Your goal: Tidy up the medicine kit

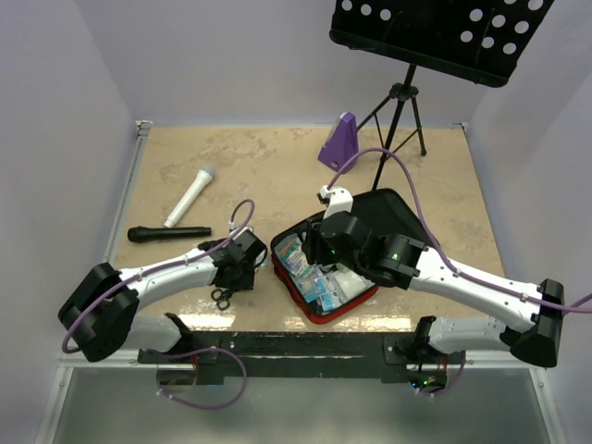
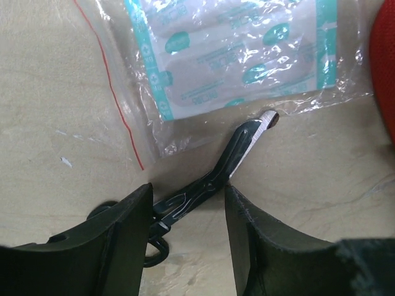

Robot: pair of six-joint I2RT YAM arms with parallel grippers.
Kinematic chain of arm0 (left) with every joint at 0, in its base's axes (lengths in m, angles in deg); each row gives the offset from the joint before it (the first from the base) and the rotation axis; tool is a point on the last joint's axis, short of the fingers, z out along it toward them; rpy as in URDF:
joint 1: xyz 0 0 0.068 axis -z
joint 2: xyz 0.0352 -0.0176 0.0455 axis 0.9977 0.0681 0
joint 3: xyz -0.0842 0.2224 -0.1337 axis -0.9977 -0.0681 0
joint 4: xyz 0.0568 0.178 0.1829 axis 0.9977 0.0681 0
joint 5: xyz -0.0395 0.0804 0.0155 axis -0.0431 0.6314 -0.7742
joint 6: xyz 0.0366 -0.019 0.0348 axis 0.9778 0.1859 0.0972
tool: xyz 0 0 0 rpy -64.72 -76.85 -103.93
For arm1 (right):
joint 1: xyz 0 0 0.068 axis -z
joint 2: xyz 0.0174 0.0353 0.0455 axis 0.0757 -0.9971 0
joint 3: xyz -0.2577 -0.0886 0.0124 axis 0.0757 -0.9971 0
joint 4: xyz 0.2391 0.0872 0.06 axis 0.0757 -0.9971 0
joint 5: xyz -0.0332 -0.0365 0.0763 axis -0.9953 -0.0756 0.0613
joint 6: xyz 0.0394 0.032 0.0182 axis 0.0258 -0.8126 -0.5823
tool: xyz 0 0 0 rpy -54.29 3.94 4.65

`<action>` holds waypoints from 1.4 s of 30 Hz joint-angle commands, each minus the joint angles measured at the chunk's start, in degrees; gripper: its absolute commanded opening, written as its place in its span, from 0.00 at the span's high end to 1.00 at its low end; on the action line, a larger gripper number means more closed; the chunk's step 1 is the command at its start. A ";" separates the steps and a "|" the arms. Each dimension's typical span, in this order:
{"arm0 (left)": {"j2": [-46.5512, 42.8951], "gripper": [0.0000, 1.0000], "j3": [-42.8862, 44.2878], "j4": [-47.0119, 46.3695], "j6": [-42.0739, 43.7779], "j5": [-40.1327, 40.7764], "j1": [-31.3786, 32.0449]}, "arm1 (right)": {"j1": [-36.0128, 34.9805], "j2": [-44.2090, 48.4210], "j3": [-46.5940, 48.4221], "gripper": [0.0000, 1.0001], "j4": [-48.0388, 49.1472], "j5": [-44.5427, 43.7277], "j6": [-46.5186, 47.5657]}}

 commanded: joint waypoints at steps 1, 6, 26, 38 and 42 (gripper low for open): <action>4.90 0.46 3.63 -1.73 4.51 1.40 0.18 | 0.01 2.83 -1.30 0.54 1.82 -1.27 0.58; 8.77 0.54 4.60 -4.02 6.18 -0.27 0.18 | 0.01 3.89 -2.71 0.54 2.35 -1.19 0.23; 15.28 0.82 8.81 -12.11 6.36 -1.94 -13.61 | -0.08 3.19 -4.21 0.54 3.76 -0.40 0.84; 3.42 0.37 8.38 -10.44 13.38 -4.23 -13.62 | 0.01 4.07 -5.79 0.54 5.25 -0.31 1.28; 5.95 0.43 8.03 -9.82 16.90 -5.71 -13.62 | -0.08 3.81 -6.06 0.54 5.95 -0.22 1.54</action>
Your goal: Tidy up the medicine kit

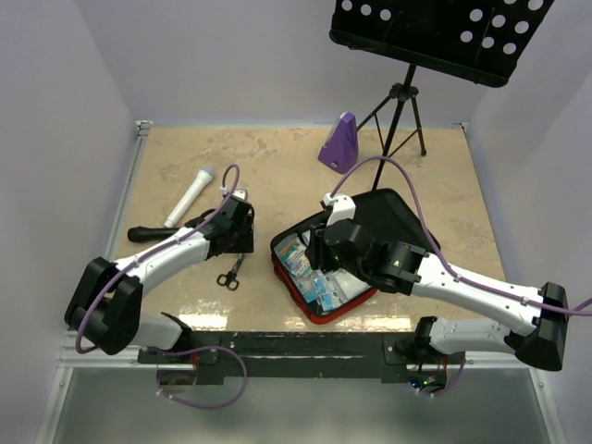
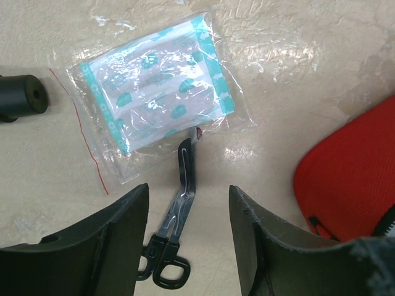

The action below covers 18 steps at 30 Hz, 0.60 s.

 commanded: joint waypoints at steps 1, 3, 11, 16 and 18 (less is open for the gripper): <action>2.57 0.44 -0.80 0.28 5.67 -2.66 -0.07 | -0.08 0.53 -0.28 0.54 2.61 -0.26 1.06; 3.72 0.47 -0.72 -0.08 5.85 -3.19 -0.07 | 0.01 0.17 0.15 0.54 2.44 -0.53 1.06; 7.06 0.48 -0.10 0.72 4.09 -2.92 -0.07 | 0.01 1.05 -0.72 0.54 2.61 -0.44 0.54; 9.52 0.52 -0.10 -0.25 3.04 -3.72 -0.16 | 0.01 1.05 -0.99 0.54 3.05 0.00 0.54; 10.05 0.53 -0.01 -0.51 2.77 -3.81 -0.07 | -0.08 1.31 -1.07 0.54 3.05 0.17 0.62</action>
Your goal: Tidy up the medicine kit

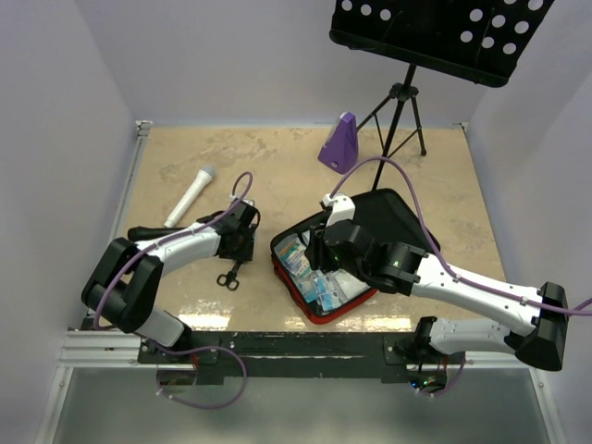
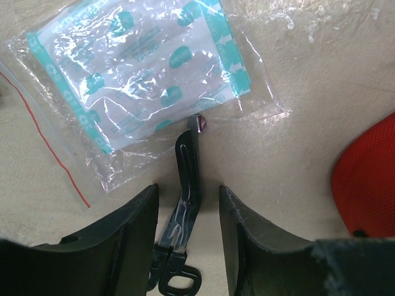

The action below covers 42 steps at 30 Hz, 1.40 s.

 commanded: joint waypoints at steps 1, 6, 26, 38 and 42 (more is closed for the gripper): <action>2.14 0.54 -0.06 -0.67 -1.10 -0.99 -0.07 | -0.08 1.49 -0.24 0.54 2.22 0.13 0.25; 3.02 0.59 -0.06 -0.67 -1.71 -0.46 -0.07 | -0.08 2.11 -0.86 0.54 2.04 0.04 0.16; 3.37 0.75 -0.58 -0.23 -1.54 -1.34 -0.07 | 0.01 3.07 -1.03 0.53 1.61 0.04 0.08; 1.44 1.00 -0.85 0.65 -1.89 -1.34 -0.07 | 0.01 3.34 -1.47 0.53 1.60 0.04 -0.01; -2.07 1.00 -0.94 1.52 -2.41 -1.60 -0.07 | -0.08 3.16 -1.47 0.53 1.87 0.04 0.08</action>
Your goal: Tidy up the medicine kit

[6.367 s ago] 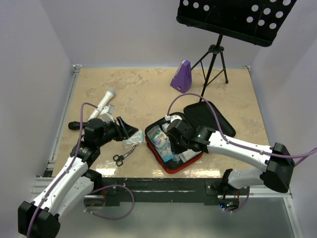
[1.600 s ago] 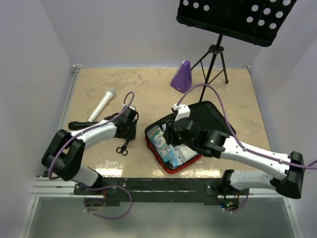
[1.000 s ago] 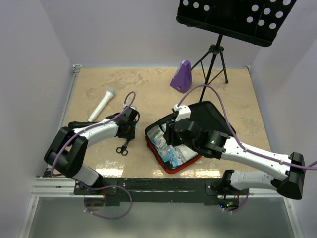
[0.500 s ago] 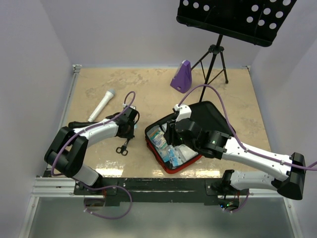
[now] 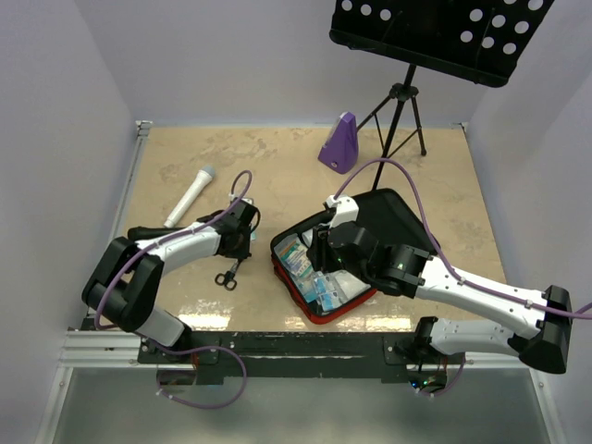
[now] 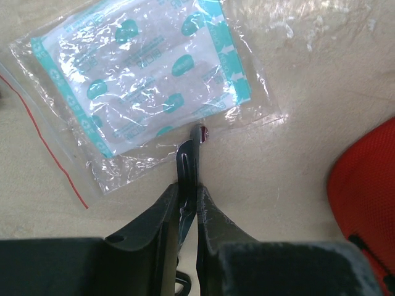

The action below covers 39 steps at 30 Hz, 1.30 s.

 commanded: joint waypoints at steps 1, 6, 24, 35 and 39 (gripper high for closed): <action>-3.41 1.00 -1.26 2.77 -1.56 -2.13 -0.07 | -0.08 1.24 0.14 0.53 1.26 -0.02 0.16; -6.84 1.00 0.58 5.50 -1.48 -1.42 -0.07 | 0.01 0.36 0.58 0.53 1.52 -0.02 0.43; -17.56 1.00 15.77 16.22 -3.40 -2.30 1.77 | -0.08 -0.08 2.16 0.53 1.08 -0.37 0.60; -18.53 1.00 20.45 5.26 -17.28 -10.29 7.57 | -0.08 0.27 2.69 0.53 0.56 -1.16 -0.19; -19.23 1.00 15.89 -3.97 -27.03 -11.00 10.47 | -0.08 1.23 3.13 0.53 -2.34 -3.44 -1.50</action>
